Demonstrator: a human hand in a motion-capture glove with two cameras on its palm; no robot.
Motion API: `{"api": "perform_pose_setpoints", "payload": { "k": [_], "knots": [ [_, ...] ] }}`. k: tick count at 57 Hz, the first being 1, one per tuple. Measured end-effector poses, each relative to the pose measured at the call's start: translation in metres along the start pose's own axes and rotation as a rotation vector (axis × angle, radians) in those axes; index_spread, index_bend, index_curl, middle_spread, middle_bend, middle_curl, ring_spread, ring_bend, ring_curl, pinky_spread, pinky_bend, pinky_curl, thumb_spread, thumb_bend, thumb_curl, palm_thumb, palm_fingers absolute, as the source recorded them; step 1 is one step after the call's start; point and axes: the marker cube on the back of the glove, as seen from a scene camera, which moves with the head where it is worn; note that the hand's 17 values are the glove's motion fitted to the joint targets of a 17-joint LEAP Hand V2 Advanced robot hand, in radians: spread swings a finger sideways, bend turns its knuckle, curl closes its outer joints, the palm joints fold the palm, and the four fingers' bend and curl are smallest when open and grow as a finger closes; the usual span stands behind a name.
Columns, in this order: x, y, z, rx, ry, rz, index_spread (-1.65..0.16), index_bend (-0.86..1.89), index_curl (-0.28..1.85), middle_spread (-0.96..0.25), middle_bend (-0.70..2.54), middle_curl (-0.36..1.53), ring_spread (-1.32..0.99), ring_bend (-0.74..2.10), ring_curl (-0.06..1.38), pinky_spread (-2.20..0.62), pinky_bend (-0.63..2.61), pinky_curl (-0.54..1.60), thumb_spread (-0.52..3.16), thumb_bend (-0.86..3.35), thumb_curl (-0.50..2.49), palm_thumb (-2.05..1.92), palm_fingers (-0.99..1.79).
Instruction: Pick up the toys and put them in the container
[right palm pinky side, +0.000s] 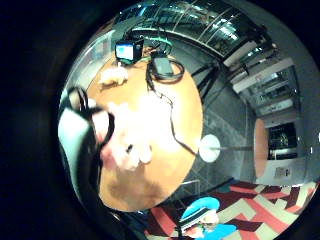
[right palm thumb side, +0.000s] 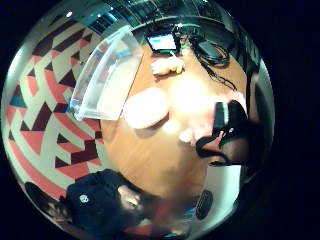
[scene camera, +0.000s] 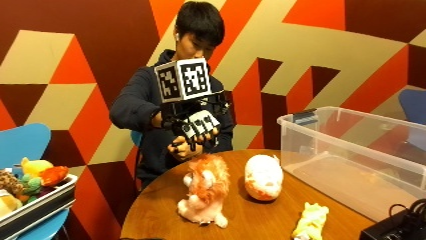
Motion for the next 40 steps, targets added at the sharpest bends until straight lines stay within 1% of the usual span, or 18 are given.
{"api": "perform_pose_setpoints", "payload": {
  "k": [7, 16, 27, 40],
  "knots": [
    [-0.003, 0.0, -0.008, 0.041, -0.029, 0.001, -0.28, 1.17, 0.56, -0.29, 1.33, 0.71, -0.52, 1.46, 0.67, -0.55, 1.19, 0.53, 1.55, 0.31, 0.48, 0.69, 1.16],
    [-0.006, 0.002, -0.021, 0.037, -0.06, -0.011, -0.24, 1.46, 0.77, -0.33, 1.56, 0.89, -0.59, 1.64, 0.81, -0.68, 1.34, 0.67, 1.48, 0.31, 0.59, 0.75, 0.99],
    [-0.008, 0.004, -0.04, 0.082, -0.061, -0.02, -0.2, 1.61, 0.93, -0.33, 1.73, 1.01, -0.61, 1.77, 0.92, -0.77, 1.42, 0.83, 1.38, 0.29, 0.74, 0.75, 0.85],
    [-0.009, 0.01, -0.057, 0.143, -0.037, -0.013, -0.16, 1.68, 1.03, -0.31, 1.79, 1.08, -0.61, 1.81, 1.01, -0.82, 1.46, 0.98, 1.28, 0.27, 0.91, 0.73, 0.76]
  ]
}}
